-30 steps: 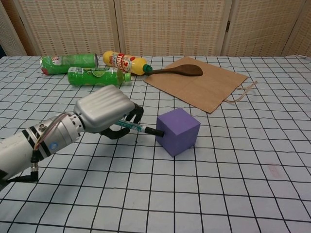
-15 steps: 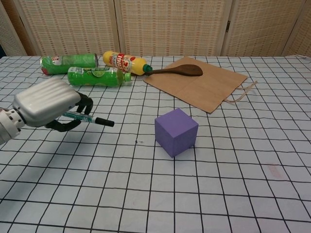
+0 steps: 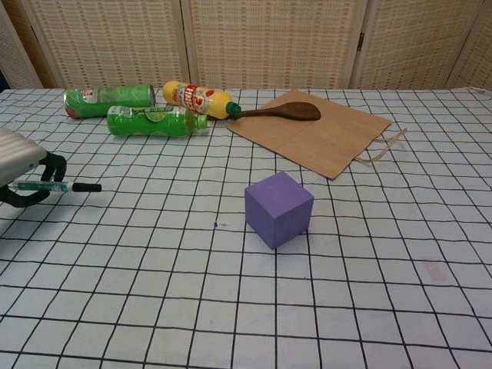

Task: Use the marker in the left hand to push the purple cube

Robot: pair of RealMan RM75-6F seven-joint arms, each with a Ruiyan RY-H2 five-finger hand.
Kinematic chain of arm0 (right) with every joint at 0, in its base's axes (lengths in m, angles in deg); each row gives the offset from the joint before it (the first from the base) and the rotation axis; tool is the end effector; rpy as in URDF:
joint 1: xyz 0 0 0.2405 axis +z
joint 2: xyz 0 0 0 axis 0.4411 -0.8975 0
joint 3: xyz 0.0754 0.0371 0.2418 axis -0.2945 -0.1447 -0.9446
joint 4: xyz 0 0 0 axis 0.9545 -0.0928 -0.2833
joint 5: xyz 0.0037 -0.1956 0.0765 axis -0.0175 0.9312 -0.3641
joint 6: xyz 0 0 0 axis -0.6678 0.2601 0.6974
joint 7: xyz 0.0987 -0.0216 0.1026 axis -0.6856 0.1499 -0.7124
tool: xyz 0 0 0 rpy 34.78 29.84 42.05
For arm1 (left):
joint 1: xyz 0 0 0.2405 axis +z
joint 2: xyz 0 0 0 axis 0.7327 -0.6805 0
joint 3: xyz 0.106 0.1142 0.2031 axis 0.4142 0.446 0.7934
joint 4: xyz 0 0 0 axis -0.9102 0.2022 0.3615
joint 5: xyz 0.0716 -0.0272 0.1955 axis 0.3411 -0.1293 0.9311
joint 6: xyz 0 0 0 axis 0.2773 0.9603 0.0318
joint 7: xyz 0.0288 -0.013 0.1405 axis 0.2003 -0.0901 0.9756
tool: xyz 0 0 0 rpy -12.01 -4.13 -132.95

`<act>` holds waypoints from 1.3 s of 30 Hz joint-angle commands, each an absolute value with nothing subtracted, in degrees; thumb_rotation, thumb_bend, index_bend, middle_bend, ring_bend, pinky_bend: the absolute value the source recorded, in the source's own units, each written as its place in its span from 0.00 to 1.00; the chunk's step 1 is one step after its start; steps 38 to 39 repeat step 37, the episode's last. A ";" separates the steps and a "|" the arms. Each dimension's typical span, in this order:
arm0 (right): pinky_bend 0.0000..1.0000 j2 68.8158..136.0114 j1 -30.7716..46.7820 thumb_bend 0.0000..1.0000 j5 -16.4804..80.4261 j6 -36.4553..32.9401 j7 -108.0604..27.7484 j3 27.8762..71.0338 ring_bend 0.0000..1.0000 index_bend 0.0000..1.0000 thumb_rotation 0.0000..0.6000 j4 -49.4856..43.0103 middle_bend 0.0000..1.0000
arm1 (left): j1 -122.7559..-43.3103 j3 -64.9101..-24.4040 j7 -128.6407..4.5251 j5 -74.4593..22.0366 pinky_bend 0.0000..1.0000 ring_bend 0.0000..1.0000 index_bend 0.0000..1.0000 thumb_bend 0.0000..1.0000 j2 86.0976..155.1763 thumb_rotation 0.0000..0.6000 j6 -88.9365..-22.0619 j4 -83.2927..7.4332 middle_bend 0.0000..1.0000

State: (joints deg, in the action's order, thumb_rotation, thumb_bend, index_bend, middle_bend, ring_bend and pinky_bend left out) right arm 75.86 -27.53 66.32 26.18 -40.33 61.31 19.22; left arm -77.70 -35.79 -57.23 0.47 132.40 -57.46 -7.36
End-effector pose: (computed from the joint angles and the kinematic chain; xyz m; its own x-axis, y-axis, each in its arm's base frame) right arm -0.2948 -0.1302 0.1861 0.4171 -0.0077 0.9088 -0.9047 -0.0988 0.4144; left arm -0.3141 0.3364 0.0247 0.7932 0.0085 0.6089 0.5732 -0.3479 -0.7419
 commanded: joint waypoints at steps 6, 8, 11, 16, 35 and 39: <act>0.00 76.03 -27.32 0.11 66.02 25.73 -40.06 61.19 0.00 0.00 1.00 19.36 0.00 | -77.20 -35.80 -60.00 -0.76 0.92 0.68 0.26 0.49 133.18 1.00 -54.88 -6.86 0.43; 0.00 76.00 -27.32 0.11 66.00 25.72 -40.15 61.20 0.00 0.00 1.00 19.36 0.00 | -77.21 -36.11 -60.11 -0.89 0.87 0.62 0.18 0.47 132.87 1.00 -55.10 -8.23 0.35; 0.00 75.93 -27.43 0.11 66.09 26.04 -40.26 61.17 0.00 0.00 1.00 19.38 0.00 | -77.12 -36.60 -59.64 -0.77 0.73 0.47 0.08 0.44 131.95 1.00 -56.42 -10.95 0.24; 0.00 75.83 -27.62 0.11 66.11 26.49 -40.34 61.11 0.00 0.00 1.00 19.32 0.00 | -76.68 -36.52 -59.19 -1.20 0.55 0.36 0.06 0.43 126.16 1.00 -55.95 -23.04 0.20; 0.00 76.24 -27.83 0.11 67.44 26.63 -39.70 61.72 0.00 0.00 1.00 19.49 0.00 | -55.19 -30.85 -52.46 3.24 0.15 0.00 0.00 0.36 108.61 1.00 -85.28 -54.11 0.00; 0.00 76.18 -27.87 0.11 67.59 26.65 -39.68 61.82 0.00 0.00 1.00 19.50 0.00 | -55.03 -30.89 -53.02 3.26 0.15 0.00 0.00 0.36 107.90 1.00 -84.81 -54.71 0.00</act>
